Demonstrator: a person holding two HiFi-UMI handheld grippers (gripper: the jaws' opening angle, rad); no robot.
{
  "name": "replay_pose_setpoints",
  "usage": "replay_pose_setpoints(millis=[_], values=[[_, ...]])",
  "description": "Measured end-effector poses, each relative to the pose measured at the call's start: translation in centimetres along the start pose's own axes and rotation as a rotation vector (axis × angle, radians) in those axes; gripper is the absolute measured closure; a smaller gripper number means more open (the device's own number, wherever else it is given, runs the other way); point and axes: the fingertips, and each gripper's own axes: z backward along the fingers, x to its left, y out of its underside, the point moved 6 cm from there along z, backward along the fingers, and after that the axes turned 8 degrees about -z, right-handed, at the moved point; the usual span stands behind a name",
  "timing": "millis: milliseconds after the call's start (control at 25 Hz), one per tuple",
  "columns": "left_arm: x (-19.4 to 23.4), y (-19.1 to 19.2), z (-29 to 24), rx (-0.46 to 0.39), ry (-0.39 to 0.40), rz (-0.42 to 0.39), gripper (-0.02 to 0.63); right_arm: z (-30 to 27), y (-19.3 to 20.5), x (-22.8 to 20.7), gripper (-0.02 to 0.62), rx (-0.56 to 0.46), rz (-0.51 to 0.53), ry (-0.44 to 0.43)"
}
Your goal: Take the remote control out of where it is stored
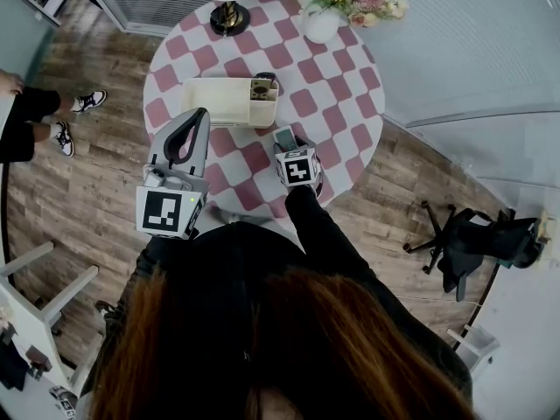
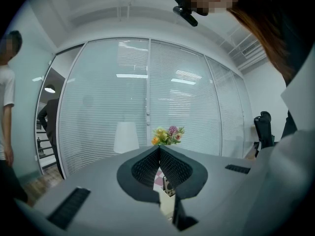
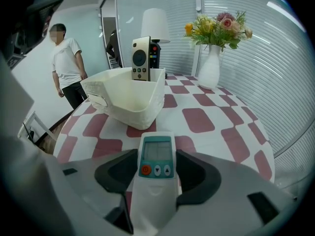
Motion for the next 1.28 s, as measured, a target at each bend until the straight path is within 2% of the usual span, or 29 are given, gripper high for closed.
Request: replay_pose_setpoints(millis=[320, 560, 640, 720, 800, 920, 1000, 1280], values=[[0.0, 0.0, -0.2, 0.0, 0.0, 0.002, 0.597, -0.2, 0.0, -0.1, 0.348, -0.009, -0.01, -0.025], [0.2, 0.1, -0.2, -0.001, 0.0, 0.003, 0.597, 0.6, -1.0, 0.0, 0.355, -0.071, 0.004, -0.008], [0.2, 0.1, -0.2, -0.003, 0.0, 0.003, 0.597, 0.8, -1.2, 0.0, 0.429, -0.091, 0.014, -0.001], [0.2, 0.1, -0.2, -0.006, -0.001, 0.004, 0.597, 1.0, -1.3, 0.1, 0.539, -0.089, 0.019, -0.004], [0.3, 0.1, -0.2, -0.008, -0.002, 0.005, 0.597, 1.2, -1.4, 0.3, 0.57, -0.076, -0.001, -0.03], [0.3, 0.1, -0.1, -0.007, 0.0, 0.006, 0.597, 1.5, -1.6, 0.5, 0.58, -0.083, -0.021, -0.048], [0.3, 0.0, -0.1, -0.009, 0.0, 0.01, 0.597, 2.0, -2.0, 0.7, 0.58, -0.113, -0.018, -0.047], [0.4, -0.2, -0.2, -0.019, -0.002, 0.024, 0.597, 4.2, -4.2, 1.8, 0.581, -0.326, 0.067, -0.05]])
